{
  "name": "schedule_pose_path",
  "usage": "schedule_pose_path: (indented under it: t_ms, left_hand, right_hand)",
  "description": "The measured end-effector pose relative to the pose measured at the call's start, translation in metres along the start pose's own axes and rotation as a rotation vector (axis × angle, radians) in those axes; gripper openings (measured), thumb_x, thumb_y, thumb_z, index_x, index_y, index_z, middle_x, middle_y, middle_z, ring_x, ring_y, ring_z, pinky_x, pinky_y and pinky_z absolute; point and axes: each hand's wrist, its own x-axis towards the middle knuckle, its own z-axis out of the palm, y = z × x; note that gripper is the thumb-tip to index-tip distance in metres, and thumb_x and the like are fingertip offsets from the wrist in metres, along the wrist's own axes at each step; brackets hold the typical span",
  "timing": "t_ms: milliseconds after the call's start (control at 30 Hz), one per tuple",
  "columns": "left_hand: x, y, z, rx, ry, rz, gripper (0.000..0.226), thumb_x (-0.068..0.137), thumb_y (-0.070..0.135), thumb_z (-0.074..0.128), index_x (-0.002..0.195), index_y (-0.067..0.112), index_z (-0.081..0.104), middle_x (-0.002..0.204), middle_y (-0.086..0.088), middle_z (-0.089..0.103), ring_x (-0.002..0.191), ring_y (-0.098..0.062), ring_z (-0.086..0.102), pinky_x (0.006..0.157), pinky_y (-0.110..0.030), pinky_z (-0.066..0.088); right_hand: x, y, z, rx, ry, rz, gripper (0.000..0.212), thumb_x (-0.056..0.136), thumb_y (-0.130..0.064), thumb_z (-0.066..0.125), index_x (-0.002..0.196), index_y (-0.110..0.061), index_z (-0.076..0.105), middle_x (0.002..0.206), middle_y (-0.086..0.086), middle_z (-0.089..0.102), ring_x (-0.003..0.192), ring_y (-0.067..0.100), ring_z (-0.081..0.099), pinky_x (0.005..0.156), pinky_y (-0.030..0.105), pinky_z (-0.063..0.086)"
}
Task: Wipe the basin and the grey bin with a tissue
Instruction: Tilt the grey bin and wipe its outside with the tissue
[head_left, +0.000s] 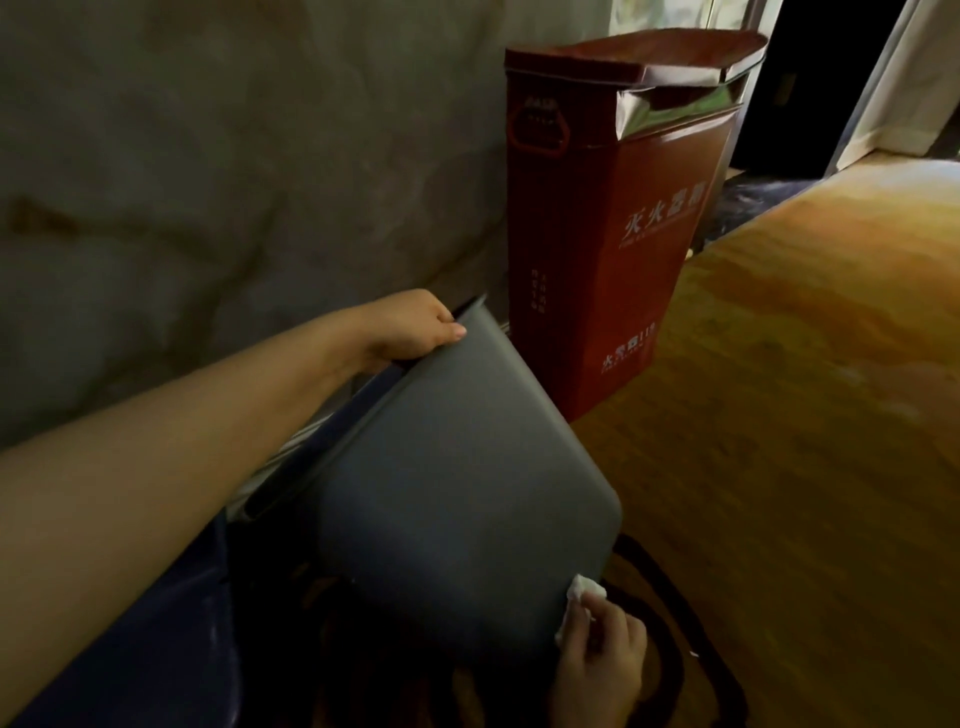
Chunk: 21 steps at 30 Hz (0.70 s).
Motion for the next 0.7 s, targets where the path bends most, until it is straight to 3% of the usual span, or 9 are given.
schedule_pose_path:
  t_ms: [67, 200, 267, 433, 500, 600, 700]
  left_hand:
    - [-0.009, -0.004, -0.004, -0.119, -0.006, 0.019, 0.024, 0.092, 0.022, 0.05, 0.075, 0.014, 0.065, 0.077, -0.003, 0.064, 0.074, -0.017, 0.059, 0.072, -0.031, 0.047]
    - [-0.032, -0.015, -0.017, -0.2, 0.019, 0.118, 0.012, 0.092, 0.017, 0.049, 0.093, 0.018, 0.06, 0.093, -0.006, 0.066, 0.082, -0.016, 0.062, 0.063, -0.02, 0.049]
    - [-0.044, -0.021, -0.022, -0.217, -0.032, 0.152, 0.017, 0.092, 0.014, 0.048, 0.105, 0.022, 0.054, 0.101, -0.007, 0.066, 0.087, -0.015, 0.064, 0.06, -0.014, 0.05]
    - [-0.07, -0.035, -0.029, -0.185, -0.018, 0.159, 0.024, 0.091, 0.008, 0.048, 0.113, 0.019, 0.049, 0.115, -0.011, 0.064, 0.102, -0.021, 0.063, 0.074, -0.022, 0.051]
    - [-0.078, -0.039, -0.03, -0.112, 0.04, 0.176, 0.023, 0.09, 0.007, 0.049, 0.11, 0.018, 0.05, 0.113, -0.01, 0.064, 0.1, -0.017, 0.063, 0.075, -0.021, 0.051]
    - [-0.083, -0.036, -0.031, 0.08, 0.145, 0.223, 0.02, 0.088, 0.007, 0.053, 0.106, 0.014, 0.054, 0.105, -0.006, 0.065, 0.099, -0.018, 0.062, 0.085, -0.028, 0.048]
    - [-0.083, -0.026, -0.028, 0.237, 0.192, 0.281, 0.019, 0.086, 0.009, 0.056, 0.105, 0.011, 0.057, 0.094, 0.002, 0.06, 0.088, -0.014, 0.059, 0.07, -0.011, 0.039]
  right_hand:
    - [0.001, -0.004, 0.002, 0.026, 0.02, 0.011, 0.013, 0.071, 0.01, 0.072, 0.079, 0.001, 0.068, 0.087, 0.02, 0.058, 0.076, 0.026, 0.054, 0.065, 0.022, 0.038]
    - [0.005, -0.008, 0.013, 0.084, -0.064, 0.094, 0.007, 0.079, 0.0, 0.068, 0.085, -0.003, 0.067, 0.094, 0.011, 0.054, 0.085, 0.024, 0.054, 0.073, 0.031, 0.039]
    - [0.006, -0.011, 0.019, 0.12, -0.109, 0.148, 0.003, 0.083, -0.006, 0.065, 0.086, -0.006, 0.064, 0.096, 0.007, 0.051, 0.089, 0.023, 0.054, 0.075, 0.032, 0.04]
    - [0.006, -0.037, 0.023, 0.148, -0.109, 0.25, 0.001, 0.086, -0.008, 0.061, 0.086, -0.009, 0.06, 0.098, 0.008, 0.052, 0.095, 0.026, 0.054, 0.077, 0.031, 0.039]
    - [0.005, -0.068, 0.02, 0.202, -0.102, 0.126, 0.007, 0.085, -0.008, 0.061, 0.085, -0.014, 0.058, 0.097, 0.008, 0.054, 0.089, 0.022, 0.055, 0.071, 0.02, 0.038]
    - [0.007, -0.133, 0.021, 0.261, -0.091, -0.219, 0.014, 0.085, -0.006, 0.06, 0.089, -0.019, 0.057, 0.095, 0.002, 0.053, 0.081, 0.005, 0.05, 0.067, 0.01, 0.037]
    - [0.021, -0.19, 0.032, 0.27, -0.104, -0.415, 0.011, 0.088, -0.013, 0.057, 0.098, -0.017, 0.06, 0.101, -0.003, 0.049, 0.087, 0.003, 0.049, 0.072, 0.012, 0.044]
